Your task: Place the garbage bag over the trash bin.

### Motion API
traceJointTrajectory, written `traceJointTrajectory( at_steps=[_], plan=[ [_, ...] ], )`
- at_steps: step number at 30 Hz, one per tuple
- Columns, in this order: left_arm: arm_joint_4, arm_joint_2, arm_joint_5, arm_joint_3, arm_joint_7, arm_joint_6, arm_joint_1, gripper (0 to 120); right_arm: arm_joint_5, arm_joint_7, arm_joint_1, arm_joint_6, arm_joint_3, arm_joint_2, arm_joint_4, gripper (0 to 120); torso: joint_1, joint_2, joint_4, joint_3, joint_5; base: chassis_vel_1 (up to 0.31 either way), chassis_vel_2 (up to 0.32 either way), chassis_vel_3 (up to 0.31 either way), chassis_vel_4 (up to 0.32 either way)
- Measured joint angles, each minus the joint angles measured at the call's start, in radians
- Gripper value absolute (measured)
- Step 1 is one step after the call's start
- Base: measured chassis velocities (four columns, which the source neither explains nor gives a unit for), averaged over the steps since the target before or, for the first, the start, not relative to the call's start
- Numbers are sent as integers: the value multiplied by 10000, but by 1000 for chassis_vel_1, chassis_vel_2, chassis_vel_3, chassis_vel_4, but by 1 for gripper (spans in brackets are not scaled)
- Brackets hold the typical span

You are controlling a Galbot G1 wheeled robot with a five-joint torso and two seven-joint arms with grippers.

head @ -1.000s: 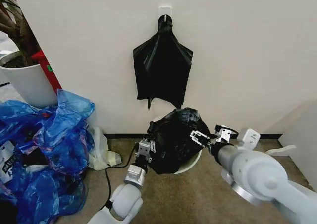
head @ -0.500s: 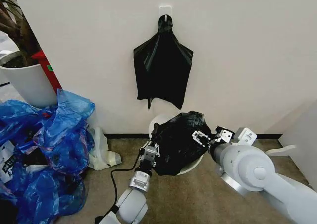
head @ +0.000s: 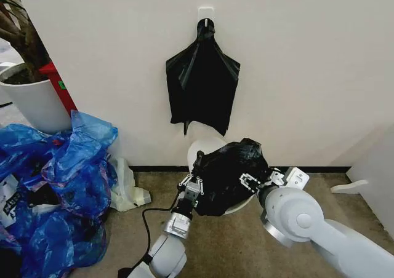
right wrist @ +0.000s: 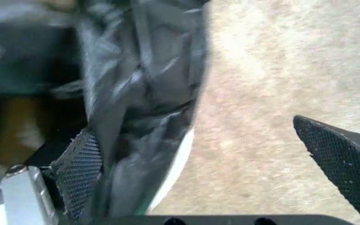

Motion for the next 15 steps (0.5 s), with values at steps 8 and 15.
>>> traceJointTrajectory(
  at_steps=[8,15],
  plan=[
    [104,-125,-268,-129,-63,65,-106,2,-321,2,-947,-35,390,-336,282,100,0,0,1,0,-1,0,0,0,0],
    [-343,29,-1798,-324,-174,853,-125,2,-524,-145,-1199,-403,493,-340,189,100,0,0,2,0,-2,0,0,0,0]
  ],
)
